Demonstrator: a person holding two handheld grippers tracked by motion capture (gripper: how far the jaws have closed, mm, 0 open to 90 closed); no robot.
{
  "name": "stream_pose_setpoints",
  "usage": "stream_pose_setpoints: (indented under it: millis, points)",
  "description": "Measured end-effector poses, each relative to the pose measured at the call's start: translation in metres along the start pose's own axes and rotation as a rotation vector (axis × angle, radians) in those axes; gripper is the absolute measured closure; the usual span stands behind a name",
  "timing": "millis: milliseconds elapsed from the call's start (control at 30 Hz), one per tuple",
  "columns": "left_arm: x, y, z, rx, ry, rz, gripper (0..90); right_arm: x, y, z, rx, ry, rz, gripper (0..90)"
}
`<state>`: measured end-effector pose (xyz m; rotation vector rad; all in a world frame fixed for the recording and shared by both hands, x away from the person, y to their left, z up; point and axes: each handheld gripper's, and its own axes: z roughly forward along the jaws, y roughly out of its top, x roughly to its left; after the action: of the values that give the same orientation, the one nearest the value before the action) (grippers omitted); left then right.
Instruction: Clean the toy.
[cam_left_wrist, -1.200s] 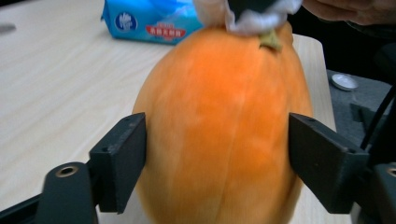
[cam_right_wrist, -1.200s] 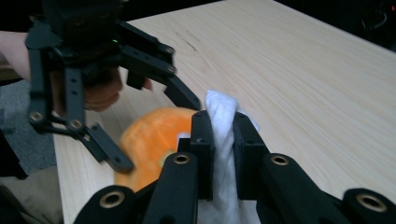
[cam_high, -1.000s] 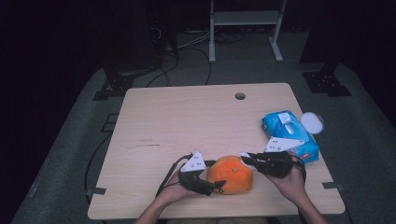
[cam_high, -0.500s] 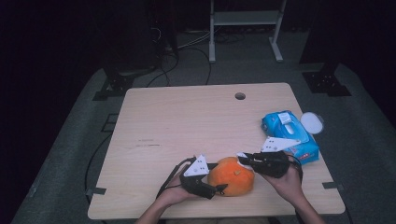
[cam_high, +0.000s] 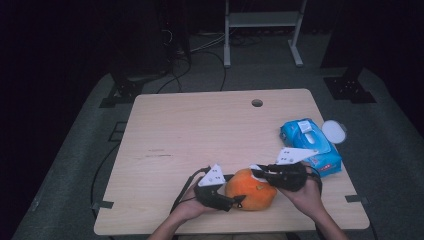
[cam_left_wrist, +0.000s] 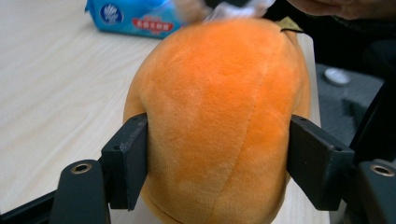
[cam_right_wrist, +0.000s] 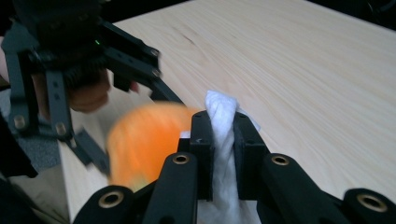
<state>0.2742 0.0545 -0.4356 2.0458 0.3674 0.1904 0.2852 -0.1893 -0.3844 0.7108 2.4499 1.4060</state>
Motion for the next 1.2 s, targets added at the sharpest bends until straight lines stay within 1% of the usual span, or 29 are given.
stream_pose_setpoints:
  millis: [33,100,133,167,200,233,267,367,400,433,533,633,667,700,733,800,900,933,967,1000,1033,1067,1133,1167,1200]
  points:
    - [-0.005,0.003,0.001,0.005,0.010,0.027,28.5,0.005,0.003,0.002,0.004,0.005,-0.012,80.0]
    - [-0.011,0.005,0.003,0.017,0.007,0.058,28.5,0.020,0.011,0.012,0.014,0.040,-0.064,80.0]
    - [-0.011,0.004,0.004,0.020,0.006,0.063,28.5,0.027,0.013,0.016,0.030,0.043,-0.091,80.0]
    - [-0.010,0.003,0.004,0.021,0.001,0.058,28.3,0.031,0.014,0.018,0.046,0.035,-0.116,79.9]
    - [-0.008,0.001,0.003,0.014,-0.004,0.049,28.3,0.033,0.014,0.019,0.060,0.022,-0.134,79.9]
    - [-0.007,0.000,0.003,0.007,-0.007,0.039,28.7,0.031,0.013,0.018,0.065,0.013,-0.137,80.1]
    - [-0.007,0.001,0.003,0.005,-0.008,0.038,28.9,0.028,0.013,0.015,0.064,0.004,-0.128,80.1]
    - [-0.006,0.001,0.005,-0.007,-0.007,0.024,29.0,0.014,0.011,0.004,0.054,-0.028,-0.085,80.1]
    - [-0.006,0.002,0.005,-0.008,-0.006,0.022,29.0,0.012,0.010,0.003,0.050,-0.028,-0.076,80.2]
    - [-0.007,0.003,0.005,-0.003,-0.002,0.025,28.9,0.012,0.009,0.003,0.049,-0.022,-0.069,80.2]
    - [-0.008,0.004,0.005,0.010,0.004,0.029,28.8,0.025,0.011,0.014,0.056,0.004,-0.092,80.2]
    - [-0.008,0.004,0.005,0.014,0.010,0.027,28.7,0.038,0.014,0.026,0.066,0.057,-0.108,80.1]
    - [-0.007,0.003,0.005,0.014,0.010,0.024,28.7,0.042,0.015,0.030,0.076,0.051,-0.131,80.1]
    - [-0.006,0.002,0.005,0.010,0.007,0.020,28.9,0.042,0.015,0.030,0.084,0.039,-0.144,80.2]
    - [-0.005,0.001,0.005,0.005,0.003,0.013,29.1,0.040,0.015,0.029,0.083,0.037,-0.139,80.3]
    - [-0.004,0.001,0.004,0.007,0.001,0.015,29.4,0.030,0.014,0.021,0.072,0.022,-0.114,80.2]
    - [-0.001,-0.003,0.003,0.011,-0.006,0.005,29.4,0.010,0.007,0.002,0.050,-0.007,-0.049,80.1]
    - [0.000,-0.004,0.002,0.013,-0.010,-0.002,29.3,0.001,0.002,-0.007,0.046,-0.029,-0.023,80.2]
    - [0.002,-0.005,0.001,0.016,-0.019,-0.011,29.0,-0.004,-0.001,-0.011,0.048,-0.042,-0.006,80.1]
    - [0.006,-0.007,0.001,0.013,-0.038,-0.040,27.9,-0.012,-0.007,-0.016,0.048,-0.039,0.032,80.1]
    - [0.009,-0.007,0.001,0.012,-0.060,-0.070,25.2,-0.021,-0.013,-0.018,0.053,0.003,0.094,80.1]
    - [0.011,-0.007,0.000,0.011,-0.077,-0.109,21.4,-0.025,-0.018,-0.019,0.052,0.019,0.116,80.1]
    - [0.017,-0.005,-0.001,0.007,-0.086,-0.172,14.2,-0.027,-0.020,-0.018,0.058,0.023,0.129,80.1]
    - [0.018,-0.005,0.000,0.009,-0.090,-0.190,12.4,-0.029,-0.019,-0.018,0.057,0.028,0.135,80.1]
    - [0.018,-0.006,0.002,0.015,-0.102,-0.196,12.5,-0.030,-0.019,-0.017,0.053,0.040,0.147,80.1]
